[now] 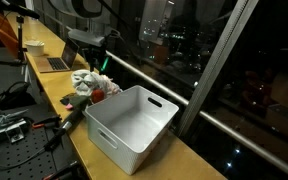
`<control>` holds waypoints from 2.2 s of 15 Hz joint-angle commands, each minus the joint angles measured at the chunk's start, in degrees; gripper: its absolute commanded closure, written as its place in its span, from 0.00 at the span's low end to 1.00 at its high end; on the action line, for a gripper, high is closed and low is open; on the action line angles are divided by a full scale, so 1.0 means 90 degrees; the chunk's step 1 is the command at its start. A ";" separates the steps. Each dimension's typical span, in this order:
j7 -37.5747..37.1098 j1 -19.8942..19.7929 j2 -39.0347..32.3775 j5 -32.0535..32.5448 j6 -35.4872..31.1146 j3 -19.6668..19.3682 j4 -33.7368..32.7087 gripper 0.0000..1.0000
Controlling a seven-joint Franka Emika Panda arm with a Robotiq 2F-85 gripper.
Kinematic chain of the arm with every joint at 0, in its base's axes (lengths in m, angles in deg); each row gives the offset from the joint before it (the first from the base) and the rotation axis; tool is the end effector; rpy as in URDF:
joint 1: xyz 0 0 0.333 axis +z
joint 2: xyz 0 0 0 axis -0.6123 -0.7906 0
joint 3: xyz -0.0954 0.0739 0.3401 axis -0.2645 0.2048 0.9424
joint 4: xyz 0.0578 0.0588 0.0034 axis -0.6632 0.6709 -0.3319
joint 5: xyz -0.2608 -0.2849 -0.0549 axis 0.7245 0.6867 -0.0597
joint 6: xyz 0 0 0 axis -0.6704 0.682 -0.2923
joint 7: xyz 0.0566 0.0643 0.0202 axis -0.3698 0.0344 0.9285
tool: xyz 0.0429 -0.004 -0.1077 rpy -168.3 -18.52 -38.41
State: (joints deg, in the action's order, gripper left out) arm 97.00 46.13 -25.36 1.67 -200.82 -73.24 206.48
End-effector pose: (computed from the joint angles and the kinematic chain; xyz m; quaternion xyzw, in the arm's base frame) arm 0.5303 0.1679 0.3956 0.9552 0.2955 -0.0002 0.0193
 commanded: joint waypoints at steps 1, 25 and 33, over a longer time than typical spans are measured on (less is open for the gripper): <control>0.0030 0.0076 -0.0041 0.0061 0.0065 0.0046 -0.0129 0.16; 0.1164 0.0166 -0.2712 -0.0476 -0.0665 0.0789 -0.1585 0.26; 0.1705 -0.0650 -0.1935 -0.1310 -0.0494 0.0765 -0.1014 0.86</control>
State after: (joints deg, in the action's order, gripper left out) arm 109.16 43.79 -47.49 -7.13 -206.34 -66.84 193.72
